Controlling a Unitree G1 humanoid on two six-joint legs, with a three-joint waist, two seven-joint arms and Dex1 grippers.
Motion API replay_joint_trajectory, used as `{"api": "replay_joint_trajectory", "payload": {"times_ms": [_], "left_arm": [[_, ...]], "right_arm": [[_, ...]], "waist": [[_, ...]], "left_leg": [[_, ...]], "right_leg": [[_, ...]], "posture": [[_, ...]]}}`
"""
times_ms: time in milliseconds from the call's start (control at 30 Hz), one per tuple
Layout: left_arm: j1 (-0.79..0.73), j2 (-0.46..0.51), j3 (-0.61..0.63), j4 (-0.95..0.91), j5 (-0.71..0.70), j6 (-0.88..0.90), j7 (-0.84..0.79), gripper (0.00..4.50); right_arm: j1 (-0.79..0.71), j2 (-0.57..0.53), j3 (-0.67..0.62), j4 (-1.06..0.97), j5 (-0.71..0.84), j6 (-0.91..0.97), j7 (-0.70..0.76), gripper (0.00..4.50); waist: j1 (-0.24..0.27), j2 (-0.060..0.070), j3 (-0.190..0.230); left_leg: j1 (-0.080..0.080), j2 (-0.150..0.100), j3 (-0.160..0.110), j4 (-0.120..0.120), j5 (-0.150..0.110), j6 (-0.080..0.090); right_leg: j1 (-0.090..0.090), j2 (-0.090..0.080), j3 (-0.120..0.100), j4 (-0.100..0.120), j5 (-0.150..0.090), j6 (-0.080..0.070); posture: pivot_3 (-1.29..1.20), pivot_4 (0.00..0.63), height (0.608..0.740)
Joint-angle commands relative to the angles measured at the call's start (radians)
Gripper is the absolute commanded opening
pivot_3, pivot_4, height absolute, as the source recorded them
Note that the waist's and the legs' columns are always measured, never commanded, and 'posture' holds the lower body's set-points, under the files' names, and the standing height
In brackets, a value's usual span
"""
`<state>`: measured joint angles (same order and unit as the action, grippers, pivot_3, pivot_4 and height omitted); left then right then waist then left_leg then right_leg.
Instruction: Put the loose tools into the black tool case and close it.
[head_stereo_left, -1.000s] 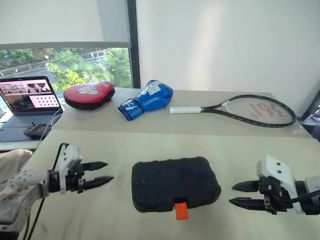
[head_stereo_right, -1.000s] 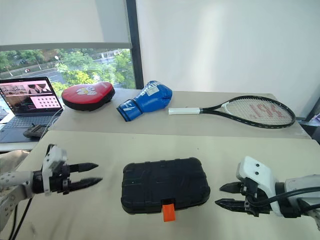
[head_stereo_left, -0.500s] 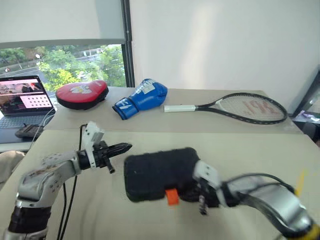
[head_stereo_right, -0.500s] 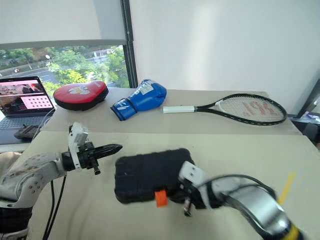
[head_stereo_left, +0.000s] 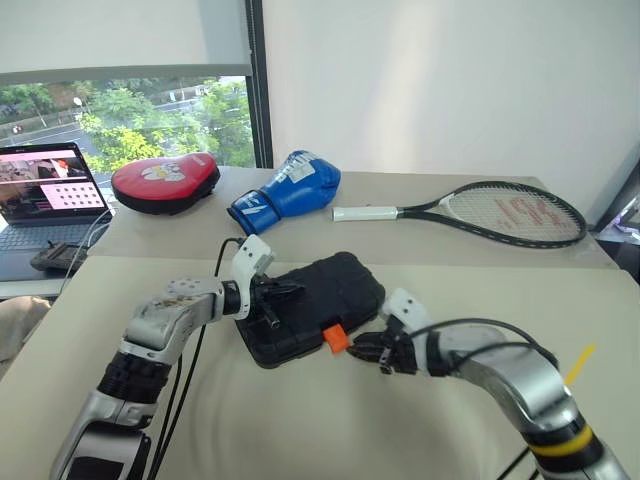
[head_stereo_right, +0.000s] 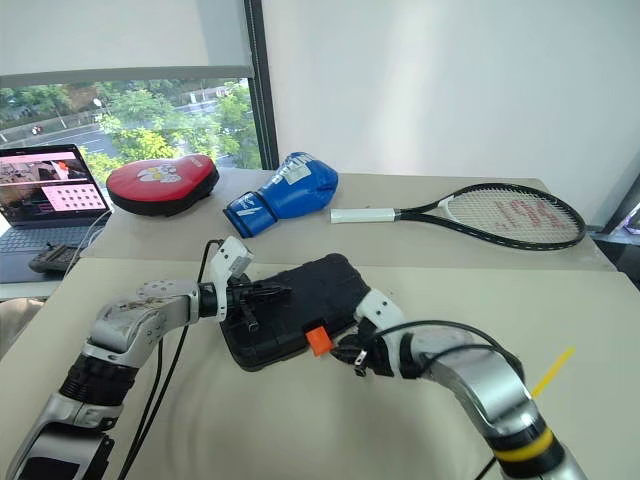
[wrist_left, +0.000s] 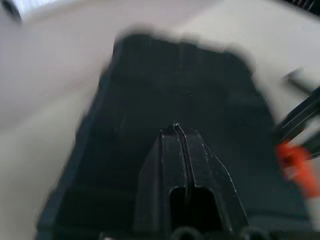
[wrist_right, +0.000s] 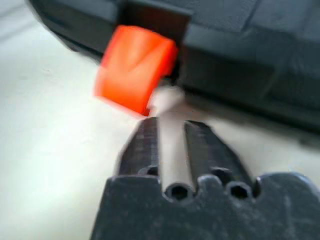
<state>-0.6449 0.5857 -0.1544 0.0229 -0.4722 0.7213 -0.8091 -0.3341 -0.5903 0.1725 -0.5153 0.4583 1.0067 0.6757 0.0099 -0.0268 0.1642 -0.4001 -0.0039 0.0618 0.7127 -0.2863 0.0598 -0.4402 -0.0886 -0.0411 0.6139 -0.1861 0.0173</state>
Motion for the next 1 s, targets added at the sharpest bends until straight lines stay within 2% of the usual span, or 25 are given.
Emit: {"api": "replay_joint_trajectory", "payload": {"times_ms": [33,67,133,267,467,1000], "left_arm": [[0.026,0.030,-0.086,0.082,0.116,-0.061,-0.047,0.00],[0.033,0.034,-0.098,0.095,0.132,-0.075,-0.060,0.00],[0.038,0.032,-0.098,0.111,0.142,-0.088,-0.083,0.00],[0.044,0.023,-0.102,0.114,0.162,-0.098,-0.109,0.00],[0.055,0.027,-0.100,0.097,0.174,-0.091,-0.143,0.00],[0.073,0.036,-0.071,0.086,0.202,-0.099,-0.161,0.00]], "right_arm": [[0.042,0.052,-0.107,-0.136,0.064,0.106,-0.099,2.47],[0.051,0.077,-0.123,-0.156,0.074,0.134,-0.128,2.83],[0.052,0.131,-0.135,-0.175,0.084,0.176,-0.186,2.83],[0.020,0.234,-0.105,-0.162,0.058,0.214,-0.297,2.83],[-0.006,0.321,-0.091,-0.160,0.066,0.262,-0.370,2.83],[-0.032,0.277,-0.044,-0.123,0.068,0.285,-0.360,2.83]], "waist": [[0.000,0.000,0.000],[0.000,0.000,-0.001],[-0.002,0.001,-0.001],[-0.003,0.004,-0.002],[-0.002,0.006,-0.004],[-0.006,0.007,-0.005]], "left_leg": [[0.001,0.000,0.000,0.000,0.000,0.000],[0.002,0.000,0.000,0.000,-0.001,0.001],[0.006,0.000,0.001,0.000,-0.005,0.009],[0.016,0.002,0.001,-0.001,-0.005,0.007],[0.019,0.002,0.001,-0.001,-0.005,0.007],[0.019,0.001,0.001,-0.001,-0.005,0.008]], "right_leg": [[0.000,0.000,0.000,0.000,0.000,0.000],[0.002,0.000,0.000,-0.001,0.000,0.000],[0.004,-0.001,0.001,-0.002,0.000,0.000],[0.011,0.000,0.001,0.000,-0.001,-0.002],[0.014,0.000,0.001,0.002,-0.001,-0.002],[0.014,0.000,0.001,0.001,-0.002,-0.002]], "posture": [[0.00,0.150,0.740],[0.00,0.150,0.740],[0.00,0.150,0.740],[0.00,0.150,0.740],[0.00,0.150,0.740],[0.00,0.150,0.740]]}}
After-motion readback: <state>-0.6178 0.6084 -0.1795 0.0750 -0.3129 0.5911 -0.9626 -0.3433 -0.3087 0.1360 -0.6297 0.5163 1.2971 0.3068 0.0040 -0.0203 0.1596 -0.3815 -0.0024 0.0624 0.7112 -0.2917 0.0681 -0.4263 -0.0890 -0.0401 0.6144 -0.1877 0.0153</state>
